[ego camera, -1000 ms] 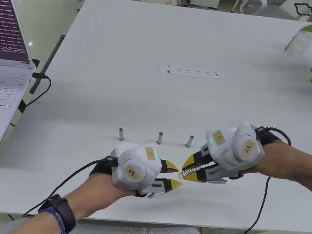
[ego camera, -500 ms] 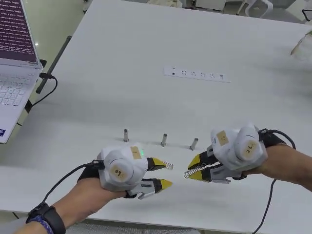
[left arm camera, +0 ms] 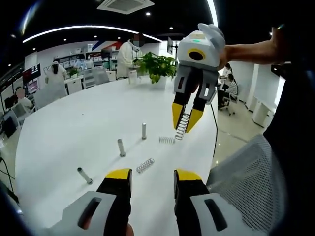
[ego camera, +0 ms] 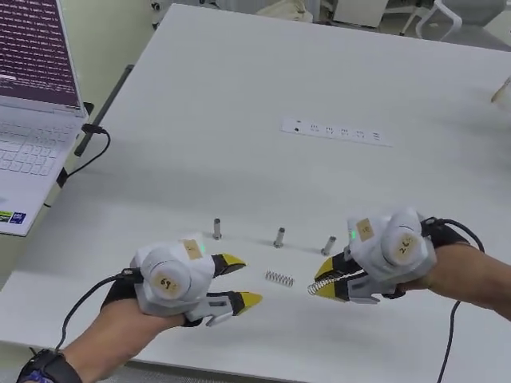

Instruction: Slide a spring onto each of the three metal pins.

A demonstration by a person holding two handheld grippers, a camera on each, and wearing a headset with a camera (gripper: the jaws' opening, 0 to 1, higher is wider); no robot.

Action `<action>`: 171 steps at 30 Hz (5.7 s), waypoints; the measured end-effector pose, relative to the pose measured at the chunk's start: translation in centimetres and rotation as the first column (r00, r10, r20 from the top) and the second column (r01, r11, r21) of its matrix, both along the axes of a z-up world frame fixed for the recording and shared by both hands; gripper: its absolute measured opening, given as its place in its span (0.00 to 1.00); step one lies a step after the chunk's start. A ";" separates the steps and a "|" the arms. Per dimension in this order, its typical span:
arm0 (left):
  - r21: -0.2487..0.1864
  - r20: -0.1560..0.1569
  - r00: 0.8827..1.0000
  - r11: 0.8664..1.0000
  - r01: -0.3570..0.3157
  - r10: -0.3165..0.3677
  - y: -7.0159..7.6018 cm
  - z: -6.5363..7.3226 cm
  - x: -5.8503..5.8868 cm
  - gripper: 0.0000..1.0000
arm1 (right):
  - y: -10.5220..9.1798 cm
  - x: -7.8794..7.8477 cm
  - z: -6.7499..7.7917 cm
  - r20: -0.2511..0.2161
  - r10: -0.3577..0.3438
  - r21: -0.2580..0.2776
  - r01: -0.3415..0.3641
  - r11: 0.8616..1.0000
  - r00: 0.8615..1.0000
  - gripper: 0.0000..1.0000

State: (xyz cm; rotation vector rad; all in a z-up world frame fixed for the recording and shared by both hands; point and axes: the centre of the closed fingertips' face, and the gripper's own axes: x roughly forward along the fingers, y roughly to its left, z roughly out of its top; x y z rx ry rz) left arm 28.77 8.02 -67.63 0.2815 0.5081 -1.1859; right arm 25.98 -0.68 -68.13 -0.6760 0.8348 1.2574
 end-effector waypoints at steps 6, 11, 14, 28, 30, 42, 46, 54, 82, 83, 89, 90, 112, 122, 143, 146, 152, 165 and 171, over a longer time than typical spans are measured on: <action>-0.003 0.002 0.999 0.999 -0.053 0.053 1.6 0.3 0.7 0.32 | 0.3 0.6 -0.4 -0.001 0.004 -0.013 -0.004 1.000 1.000 0.08; -0.003 0.001 0.995 0.995 -0.102 0.102 3.2 0.4 1.4 0.37 | 0.5 1.3 -0.5 0.000 0.003 -0.019 -0.003 1.000 1.000 0.08; -0.004 0.004 0.992 0.992 -0.124 0.124 4.0 0.4 1.6 0.38 | 0.6 1.8 -0.6 0.002 0.001 -0.026 -0.001 1.000 1.000 0.08; 0.003 0.000 0.973 0.973 -0.232 0.232 7.6 0.4 2.2 0.52 | 2.1 4.1 -0.7 0.011 0.026 -0.046 -0.025 0.999 1.000 0.08; 0.002 -0.002 0.969 0.969 -0.247 0.247 8.1 0.4 2.2 0.53 | 2.5 4.4 -0.8 0.011 0.035 -0.049 -0.035 0.998 0.999 0.08; -0.011 -0.015 0.951 0.951 -0.308 0.308 10.5 0.7 2.2 0.59 | 4.6 6.2 -1.1 0.013 0.070 -0.062 -0.069 0.996 0.997 0.08; -0.016 -0.017 0.948 0.948 -0.318 0.318 10.8 0.8 2.2 0.61 | 5.3 6.8 -1.2 0.014 0.083 -0.063 -0.082 0.995 0.996 0.08; -0.016 -0.023 0.946 0.946 -0.324 0.324 11.1 0.6 1.8 0.62 | 6.6 8.1 -1.2 0.018 0.114 -0.075 -0.112 0.991 0.993 0.08; -0.028 -0.045 0.933 0.933 -0.358 0.356 11.8 0.7 1.6 0.67 | 10.4 13.4 -1.7 0.024 0.187 -0.115 -0.183 0.976 0.982 0.08; -0.028 -0.045 0.933 0.933 -0.358 0.357 11.8 0.7 1.6 0.66 | 10.4 13.5 -1.7 0.024 0.189 -0.116 -0.185 0.976 0.982 0.08; -0.028 -0.050 0.930 0.930 -0.366 0.364 11.9 0.7 1.6 0.66 | 11.0 14.4 -1.9 0.022 0.200 -0.123 -0.195 0.973 0.980 0.08; -0.029 -0.051 0.930 0.930 -0.367 0.365 11.9 0.7 1.6 0.66 | 11.1 14.5 -1.9 0.021 0.202 -0.124 -0.198 0.972 0.979 0.08; -0.032 -0.060 0.917 0.917 -0.397 0.395 12.9 0.9 1.7 0.66 | 13.5 15.7 -3.1 0.009 0.272 -0.162 -0.267 0.950 0.962 0.09; -0.030 -0.064 0.911 0.911 -0.411 0.408 13.5 0.7 1.8 0.66 | 13.8 15.4 -3.8 -0.008 0.305 -0.191 -0.301 0.934 0.952 0.09; -0.023 -0.076 0.905 0.907 -0.421 0.418 13.8 0.4 1.8 0.65 | 13.7 15.5 -5.5 -0.032 0.356 -0.239 -0.353 0.905 0.934 0.09; -0.023 -0.078 0.905 0.907 -0.421 0.418 13.8 0.3 1.8 0.64 | 13.7 15.6 -5.8 -0.035 0.363 -0.247 -0.360 0.899 0.931 0.09; -0.022 -0.078 0.906 0.907 -0.420 0.417 13.8 0.3 1.8 0.65 | 13.8 15.6 -6.4 -0.042 0.373 -0.259 -0.371 0.892 0.927 0.09; -0.019 -0.077 0.908 0.910 -0.415 0.413 13.7 0.3 2.0 0.65 | 13.9 15.4 -7.6 -0.054 0.391 -0.285 -0.390 0.876 0.919 0.09; -0.016 -0.079 0.907 0.910 -0.415 0.413 13.7 0.3 2.0 0.65 | 14.2 15.3 -8.2 -0.058 0.396 -0.295 -0.395 0.870 0.916 0.09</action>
